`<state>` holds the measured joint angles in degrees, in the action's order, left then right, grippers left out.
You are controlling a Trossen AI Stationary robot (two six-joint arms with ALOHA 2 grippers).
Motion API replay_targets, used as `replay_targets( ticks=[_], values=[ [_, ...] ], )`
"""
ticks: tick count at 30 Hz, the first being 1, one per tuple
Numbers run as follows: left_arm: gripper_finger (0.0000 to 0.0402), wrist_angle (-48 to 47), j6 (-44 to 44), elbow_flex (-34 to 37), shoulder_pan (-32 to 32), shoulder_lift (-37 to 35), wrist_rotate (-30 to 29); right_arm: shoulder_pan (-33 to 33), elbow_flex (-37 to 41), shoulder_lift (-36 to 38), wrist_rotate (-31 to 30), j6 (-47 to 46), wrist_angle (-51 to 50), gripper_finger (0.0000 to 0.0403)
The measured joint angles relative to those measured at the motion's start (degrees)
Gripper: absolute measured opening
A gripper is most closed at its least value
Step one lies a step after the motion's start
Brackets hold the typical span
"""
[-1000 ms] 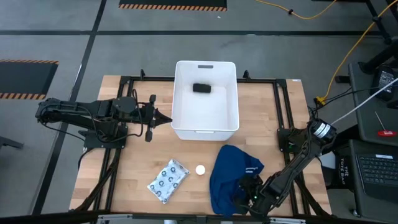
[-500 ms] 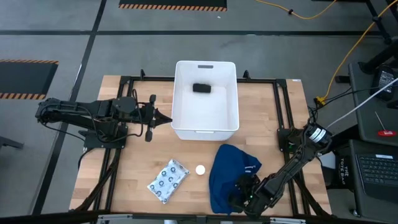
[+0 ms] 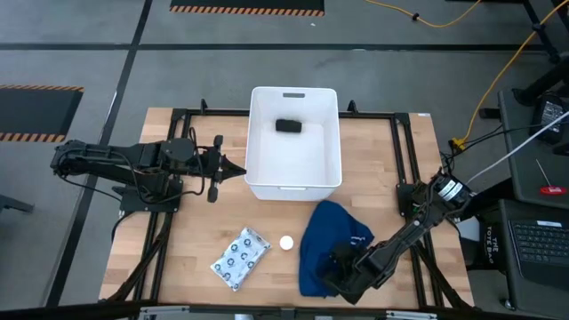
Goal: Pick & place medical supplies in basket/bin
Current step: Put the blue patient gown into the white bin
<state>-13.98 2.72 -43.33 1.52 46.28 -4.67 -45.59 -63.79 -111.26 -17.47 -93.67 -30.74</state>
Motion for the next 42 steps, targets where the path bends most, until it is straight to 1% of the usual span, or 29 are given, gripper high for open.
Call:
replay_targets(
  ticks=[8,9,10,14,17,21,25,33,37,42],
  values=[
    [0.0007,0.02,-0.02,0.0,0.0,-0.01,-0.01,0.07,0.11,0.22,1.55,-0.42,0.92,0.0053],
    [0.0008,0.02,-0.01,0.0,0.0,0.0,0.01,0.05,0.15,0.43,1.52,-0.4,0.91,0.0032],
    [0.0008,0.01,-0.01,0.0,0.0,0.01,-0.02,0.05,0.29,0.8,1.47,-0.35,0.88,0.0022],
    [0.0012,0.0,0.0,0.0,0.0,0.01,-0.02,0.05,0.56,1.84,0.66,-0.24,0.5,0.0022],
    [0.0013,0.0,0.0,0.0,0.0,0.0,-0.02,0.01,0.8,3.2,-1.71,0.88,-0.23,0.0022],
    [0.0009,0.02,-0.01,0.0,0.0,0.0,-0.02,0.05,1.07,6.61,-4.16,1.13,-4.16,0.0022],
    [0.0006,0.0,0.0,0.0,0.0,-0.02,-0.02,-0.69,0.98,10.36,-8.69,0.83,-7.91,0.0022],
    [0.0012,0.04,-0.01,0.0,0.0,-0.01,-0.02,-2.74,0.85,17.25,-16.99,0.92,-12.04,0.0022],
    [0.0012,0.01,-0.01,0.0,0.0,0.01,-0.02,-3.54,0.76,20.24,-19.91,0.98,-14.11,0.0022],
    [0.0008,0.01,-0.01,0.0,0.0,0.01,-0.02,-4.58,0.72,23.67,-22.01,1.55,-16.36,0.0022]
  ],
)
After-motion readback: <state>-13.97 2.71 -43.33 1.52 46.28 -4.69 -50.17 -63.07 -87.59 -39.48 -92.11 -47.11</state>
